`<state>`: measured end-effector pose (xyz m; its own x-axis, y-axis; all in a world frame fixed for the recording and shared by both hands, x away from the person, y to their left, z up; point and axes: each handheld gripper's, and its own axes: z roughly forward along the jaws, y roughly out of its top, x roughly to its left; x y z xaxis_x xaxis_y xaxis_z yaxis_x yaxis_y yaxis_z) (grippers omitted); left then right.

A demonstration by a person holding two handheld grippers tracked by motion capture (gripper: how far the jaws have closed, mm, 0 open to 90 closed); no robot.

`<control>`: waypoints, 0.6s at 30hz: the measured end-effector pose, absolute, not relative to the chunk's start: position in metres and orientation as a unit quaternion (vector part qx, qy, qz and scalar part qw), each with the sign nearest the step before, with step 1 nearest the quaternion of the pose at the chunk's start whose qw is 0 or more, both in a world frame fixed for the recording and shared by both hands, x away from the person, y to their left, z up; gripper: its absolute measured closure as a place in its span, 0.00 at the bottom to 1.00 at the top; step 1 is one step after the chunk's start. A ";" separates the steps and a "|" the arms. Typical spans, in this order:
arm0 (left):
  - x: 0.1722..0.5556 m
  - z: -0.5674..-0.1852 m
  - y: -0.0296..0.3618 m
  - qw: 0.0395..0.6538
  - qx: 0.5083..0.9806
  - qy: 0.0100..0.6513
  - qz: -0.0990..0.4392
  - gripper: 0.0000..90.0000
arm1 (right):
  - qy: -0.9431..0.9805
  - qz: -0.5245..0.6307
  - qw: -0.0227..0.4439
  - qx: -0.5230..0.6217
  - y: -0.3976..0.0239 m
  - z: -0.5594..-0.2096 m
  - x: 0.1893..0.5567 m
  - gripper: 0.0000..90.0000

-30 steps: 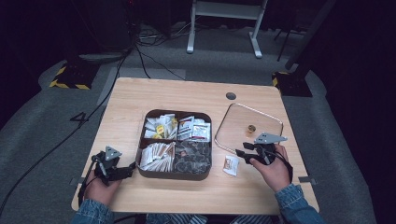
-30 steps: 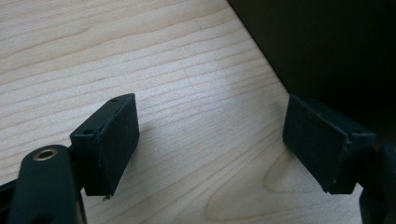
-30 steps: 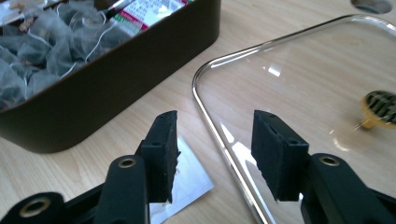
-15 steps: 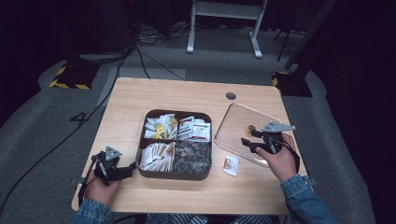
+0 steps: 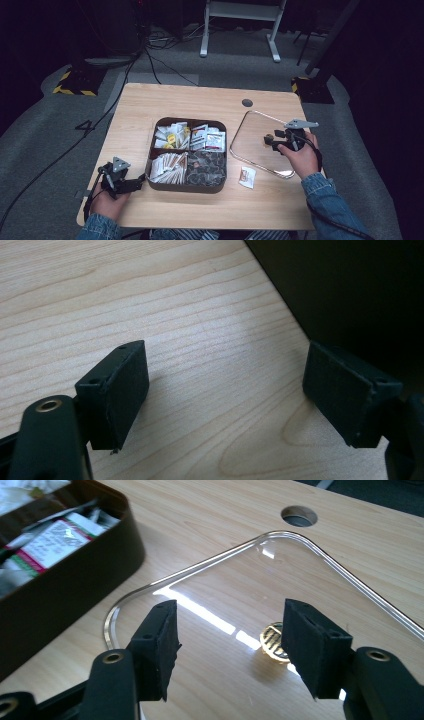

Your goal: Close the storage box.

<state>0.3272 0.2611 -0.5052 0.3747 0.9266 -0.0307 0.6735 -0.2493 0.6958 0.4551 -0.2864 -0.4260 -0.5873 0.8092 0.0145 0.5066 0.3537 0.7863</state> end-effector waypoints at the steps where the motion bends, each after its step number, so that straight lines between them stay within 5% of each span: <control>1: 0.327 -0.505 0.261 0.319 0.766 0.522 0.197 0.21 | 0.799 0.391 0.194 0.413 -0.287 -0.427 0.459 0.45; 18: 0.326 -0.505 0.262 0.319 0.767 0.520 0.198 0.21 | 0.807 0.340 0.188 0.445 -0.295 -0.472 0.507 0.41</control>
<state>0.3256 0.2623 -0.5052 0.3807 0.9243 -0.0283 0.6716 -0.2553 0.6955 0.5075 -0.2955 -0.4718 -0.5343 0.8453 -0.0007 0.5897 0.3733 0.7162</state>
